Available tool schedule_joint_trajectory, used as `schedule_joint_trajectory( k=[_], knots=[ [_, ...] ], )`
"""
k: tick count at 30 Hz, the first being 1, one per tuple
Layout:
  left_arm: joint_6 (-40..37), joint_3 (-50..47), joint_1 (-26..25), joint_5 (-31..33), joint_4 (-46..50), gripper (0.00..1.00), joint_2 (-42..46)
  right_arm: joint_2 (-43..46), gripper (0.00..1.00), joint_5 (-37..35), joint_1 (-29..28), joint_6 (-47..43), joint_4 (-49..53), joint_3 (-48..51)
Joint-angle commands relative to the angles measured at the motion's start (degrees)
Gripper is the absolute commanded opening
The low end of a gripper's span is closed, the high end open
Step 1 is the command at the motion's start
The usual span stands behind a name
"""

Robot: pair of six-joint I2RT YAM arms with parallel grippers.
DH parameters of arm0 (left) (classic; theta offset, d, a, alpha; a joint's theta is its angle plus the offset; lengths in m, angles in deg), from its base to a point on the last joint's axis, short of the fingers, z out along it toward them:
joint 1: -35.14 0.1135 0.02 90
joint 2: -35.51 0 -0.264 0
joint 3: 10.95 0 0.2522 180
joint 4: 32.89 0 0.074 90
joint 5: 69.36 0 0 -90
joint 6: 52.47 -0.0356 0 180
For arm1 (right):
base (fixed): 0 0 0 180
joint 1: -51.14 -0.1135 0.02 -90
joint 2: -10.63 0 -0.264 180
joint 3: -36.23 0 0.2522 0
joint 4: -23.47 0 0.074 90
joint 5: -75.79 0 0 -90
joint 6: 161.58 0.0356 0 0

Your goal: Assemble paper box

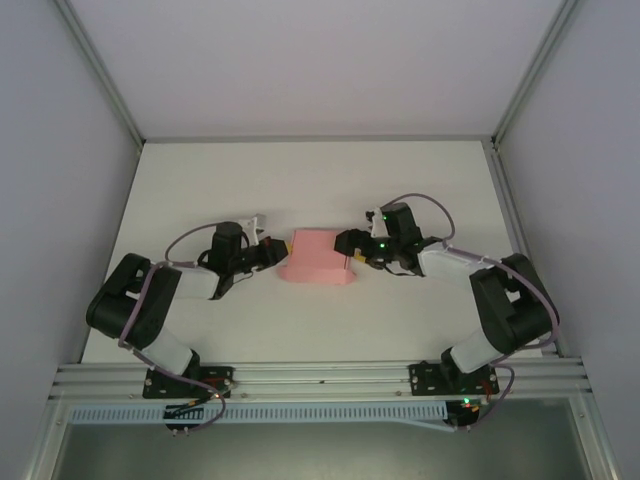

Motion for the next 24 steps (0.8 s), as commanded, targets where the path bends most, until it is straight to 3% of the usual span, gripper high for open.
schedule_joint_trajectory(
  k=[1,6,8,9,11,12,13,15,16,20,24],
  knots=[
    [0.49,0.33,0.21,-1.83,-2.44,0.0,-0.77,0.23,0.74,7.37,0.24,4.93,-9.76,0.89],
    [-0.88,0.91,0.23,-1.6,-1.99,0.0,-0.36,3.57,0.42,5.9,0.29,5.82,-8.93,1.17],
    [-2.63,1.31,0.23,-1.51,-1.61,0.07,1.02,4.56,0.4,4.57,0.26,5.42,-5.81,0.46],
    [-4.05,1.8,0.23,-1.17,-0.43,0.15,2.1,4.91,0.38,4.05,0.25,5.05,-4.37,0.13],
    [-8.41,3.1,0.03,0.62,3.66,0.41,5.57,5.31,0.37,2.67,0.42,5.62,-0.61,-0.85],
    [-11.05,3.76,-0.31,2.51,6.54,0.48,7.72,5.13,0.37,2.3,0.55,6.04,1.31,-1.55],
    [-14.18,4.67,-0.9,4.74,9.84,0.59,10.06,4.93,0.37,2.57,0.68,6.12,2.36,-2.09],
    [-22.24,6.85,-3.19,10.85,17.47,0.9,15.35,4.68,0.37,3.11,0.69,6.42,3.59,-3.12],
    [-26.97,7.91,-5.22,14.89,20.92,1.0,17.8,4.52,0.36,3.24,0.77,6.92,4.02,-3.56],
    [-43.97,10.82,-13.58,26.3,29.86,1.0,23.17,3.34,0.35,4.74,2.12,10.59,6.23,-6.1],
    [-54.6,13.32,-19.93,30.2,35.27,1.0,24.31,1.25,0.35,9.69,4.9,16.52,8.05,-8.98]
  ],
)
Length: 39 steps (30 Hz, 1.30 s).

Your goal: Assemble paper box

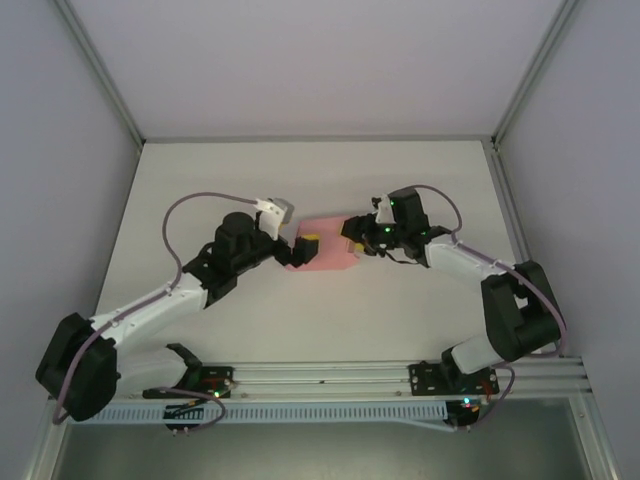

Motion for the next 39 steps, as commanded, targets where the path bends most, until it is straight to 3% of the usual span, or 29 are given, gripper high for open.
schedule_joint_trajectory(
  k=[1,6,9,18,23,28,33,35,36,39],
  knots=[
    [-16.36,1.47,-4.02,8.92,9.49,1.0,0.22,-2.2,0.36,5.51,2.44,6.61,3.42,-3.51],
    [-26.9,2.06,-10.71,15.67,10.62,1.0,-0.87,-3.67,0.37,11.05,4.38,11.63,6.27,-5.72],
    [-31.59,3.39,-13.17,23.35,12.58,1.0,-2.52,-4.44,0.37,15.32,4.7,13.24,9.75,-6.89],
    [-40.08,3.96,-14.91,36.57,9.7,1.0,-7.33,-4.52,0.34,19.98,4.88,13.94,18.18,-9.21],
    [-41.89,2.76,-14.83,37.19,6.93,0.99,-8.61,-4.83,0.36,21.93,4.79,14.81,18.64,-9.16],
    [-41.58,4.18,-14.99,33.6,7.04,0.81,-8.87,-5.88,0.34,22.26,4.7,11.48,23.0,-10.03],
    [-42.22,5.42,-15.0,31.0,8.6,0.5,-9.27,-5.39,0.41,22.09,4.54,10.39,23.75,-10.11],
    [-42.13,5.51,-15.0,30.38,9.06,0.43,-8.86,-4.83,0.41,21.08,4.61,9.9,24.45,-10.33],
    [-42.04,5.6,-14.91,29.58,9.19,0.4,-8.68,-4.5,0.43,20.68,4.66,9.66,24.52,-10.2],
    [-41.36,6.13,-14.79,27.52,11.76,0.38,-7.78,-3.87,0.7,18.42,4.96,6.26,26.47,-11.15]
  ],
)
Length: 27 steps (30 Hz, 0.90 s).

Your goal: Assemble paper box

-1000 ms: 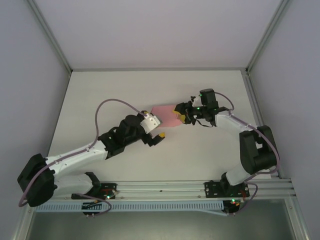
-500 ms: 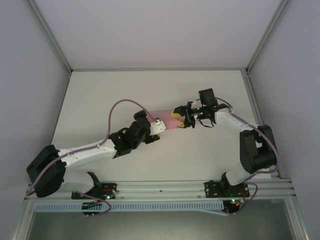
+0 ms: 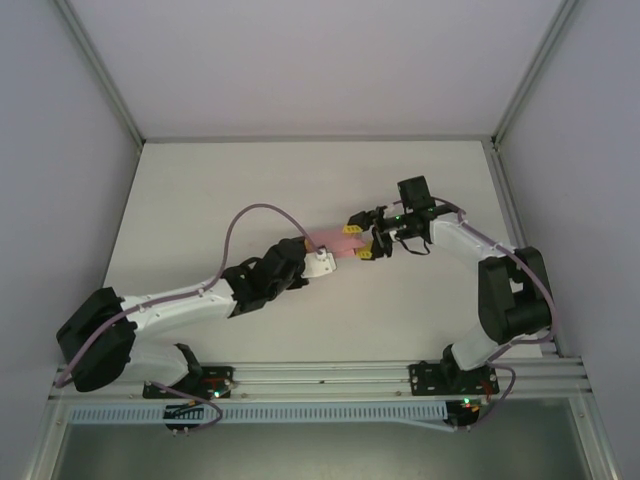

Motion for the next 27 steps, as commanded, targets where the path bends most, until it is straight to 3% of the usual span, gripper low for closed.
schedule_joint_trajectory(
  k=[1,3,5,9,12,15,19,20,22,27],
  knots=[
    [1.97,3.51,0.66,-3.37,2.07,0.37,1.48,1.99,0.75,-3.81,0.45,-8.19,6.69,-2.46],
    [2.64,4.85,1.29,-7.26,7.06,0.36,1.65,4.67,0.79,-12.51,1.41,-14.04,10.22,-4.86],
    [3.05,6.35,2.33,-11.5,12.89,0.36,1.34,8.89,1.0,-22.48,2.5,-21.53,11.1,-7.55],
    [3.05,8.91,4.1,-16.65,22.3,0.36,-0.88,20.35,1.0,-46.76,2.91,-33.76,7.96,-6.05],
    [1.77,10.56,5.99,-19.97,27.6,0.37,-3.62,29.62,1.0,-47.49,3.37,-38.42,-5.11,3.47],
    [1.38,14.94,8.33,-23.24,32.45,0.36,-6.7,35.45,1.0,-35.04,3.38,-49.12,-14.05,9.15],
    [0.58,19.35,11.18,-25.93,37.08,0.4,-10.63,36.73,1.0,-19.41,2.69,-58.6,-9.11,7.21],
    [0.25,19.7,11.63,-26.19,37.58,0.4,-11.46,36.31,0.96,-18.02,1.76,-61.65,-5.42,5.91],
    [-0.31,20.34,12.34,-26.5,37.82,0.4,-13.05,35.14,0.92,-17.48,-1.07,-69.19,2.26,3.88],
    [-1.21,22.26,13.22,-27.61,40.86,0.41,-15.92,29.56,0.84,-27.75,-7.61,-74.56,9.8,1.49]
  ],
)
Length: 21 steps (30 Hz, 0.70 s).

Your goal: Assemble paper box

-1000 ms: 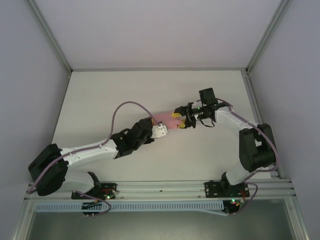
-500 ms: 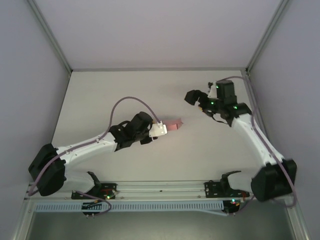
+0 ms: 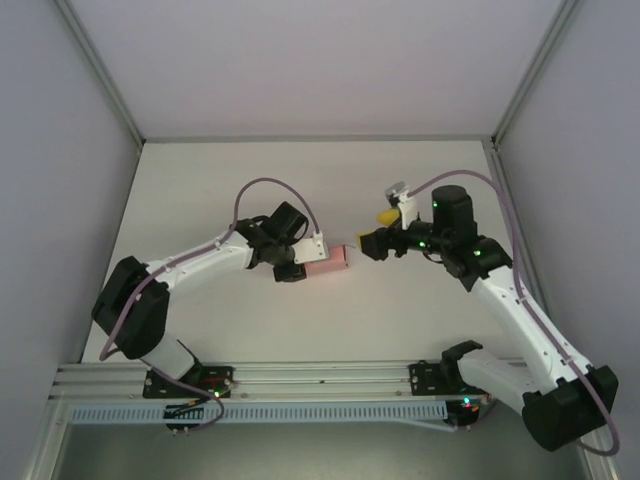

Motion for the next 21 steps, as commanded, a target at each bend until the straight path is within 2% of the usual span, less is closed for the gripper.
schedule_joint_trajectory(
  k=[1,3,5,6,8,17,21],
  knots=[
    [-1.72,2.09,0.67,-2.49,5.14,0.42,-1.71,-4.86,0.84,-4.81,-2.62,-8.53,7.81,-2.75],
    [-2.12,2.65,0.65,-2.62,5.8,0.43,-2.51,-8.35,0.82,-6.05,-3.75,-10.24,9.12,-3.63],
    [-2.41,2.86,0.84,-2.67,6.02,0.43,-3.09,-12.13,0.72,-8.19,-5.09,-12.48,10.59,-4.61],
    [-2.44,3.12,0.98,-2.65,6.13,0.43,-3.46,-13.92,0.7,-8.69,-5.55,-14.17,11.59,-5.27],
    [-2.33,3.94,0.9,-2.67,7.05,0.44,-4.34,-16.67,0.58,-8.64,-5.95,-17.09,11.93,-5.72],
    [-2.26,5.58,0.9,-2.78,8.29,0.45,-5.16,-20.51,0.5,-15.73,-7.35,-19.79,8.28,-6.64],
    [-2.26,5.94,0.92,-2.85,8.53,0.45,-5.54,-21.54,0.45,-16.11,-7.68,-19.68,6.94,-6.17]
  ],
)
